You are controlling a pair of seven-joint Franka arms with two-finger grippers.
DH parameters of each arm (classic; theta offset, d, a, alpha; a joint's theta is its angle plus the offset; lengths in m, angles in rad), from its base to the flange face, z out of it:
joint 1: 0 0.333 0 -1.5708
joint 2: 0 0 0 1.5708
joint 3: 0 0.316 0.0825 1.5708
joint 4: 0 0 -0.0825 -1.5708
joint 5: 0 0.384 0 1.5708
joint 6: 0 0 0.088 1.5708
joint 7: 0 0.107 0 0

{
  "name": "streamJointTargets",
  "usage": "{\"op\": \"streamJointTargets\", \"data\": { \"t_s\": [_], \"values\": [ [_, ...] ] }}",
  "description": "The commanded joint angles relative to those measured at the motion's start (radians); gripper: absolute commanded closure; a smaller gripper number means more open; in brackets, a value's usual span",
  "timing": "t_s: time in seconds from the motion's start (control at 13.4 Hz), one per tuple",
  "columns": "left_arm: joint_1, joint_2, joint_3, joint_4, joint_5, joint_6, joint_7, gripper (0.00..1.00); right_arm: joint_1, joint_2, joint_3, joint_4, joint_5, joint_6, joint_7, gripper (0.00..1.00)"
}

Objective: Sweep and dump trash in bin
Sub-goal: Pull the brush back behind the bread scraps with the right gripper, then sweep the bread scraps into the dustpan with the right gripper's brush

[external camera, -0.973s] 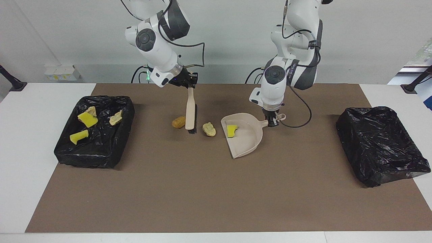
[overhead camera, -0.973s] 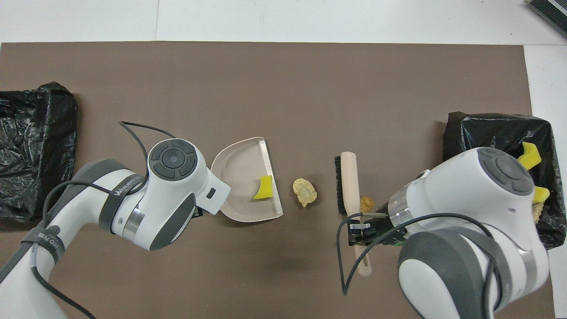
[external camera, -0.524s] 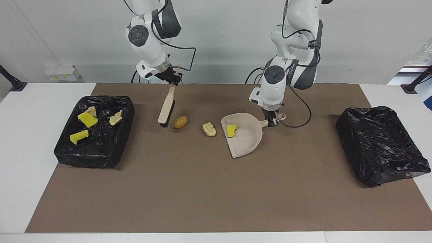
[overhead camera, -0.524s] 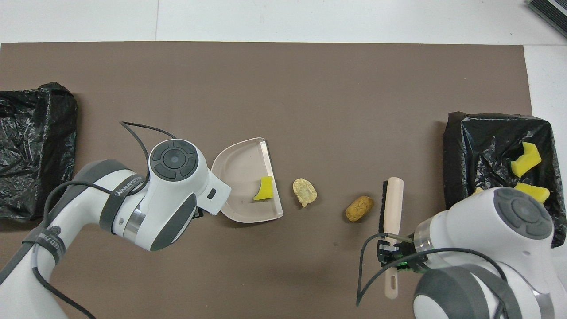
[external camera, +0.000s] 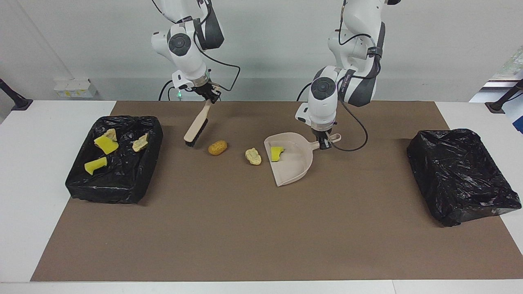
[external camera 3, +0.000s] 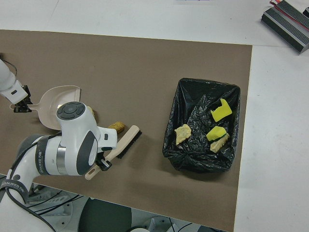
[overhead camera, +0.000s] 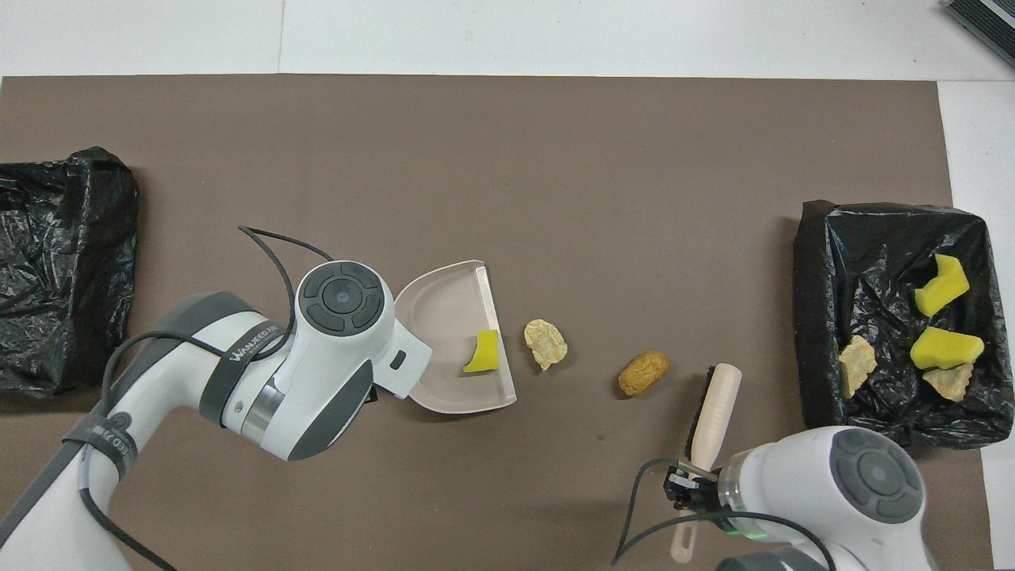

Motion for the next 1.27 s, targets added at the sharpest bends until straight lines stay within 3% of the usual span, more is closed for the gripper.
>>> {"op": "streamJointTargets", "data": {
  "t_s": [0.0,0.22,0.75,0.9,1.2],
  "values": [
    [-0.024,-0.013,0.012,0.0,0.007,-0.026,-0.023,1.0,0.075,0.067,0.004,-0.005,-0.001,0.113,0.074,1.0],
    [-0.021,-0.016,0.01,-0.003,0.006,-0.015,-0.024,1.0,0.138,0.216,0.004,0.079,-0.001,0.204,0.138,1.0],
    [-0.015,-0.019,0.01,-0.014,0.006,-0.003,-0.023,1.0,0.15,0.414,0.004,0.341,-0.038,0.201,0.04,1.0],
    [-0.013,-0.02,0.01,-0.017,0.007,0.002,-0.021,1.0,0.195,0.484,0.005,0.393,-0.046,0.215,0.016,1.0],
    [-0.012,-0.022,0.01,-0.023,0.007,0.009,-0.018,1.0,0.201,0.559,0.01,0.498,0.007,0.181,-0.209,1.0]
  ]
}}
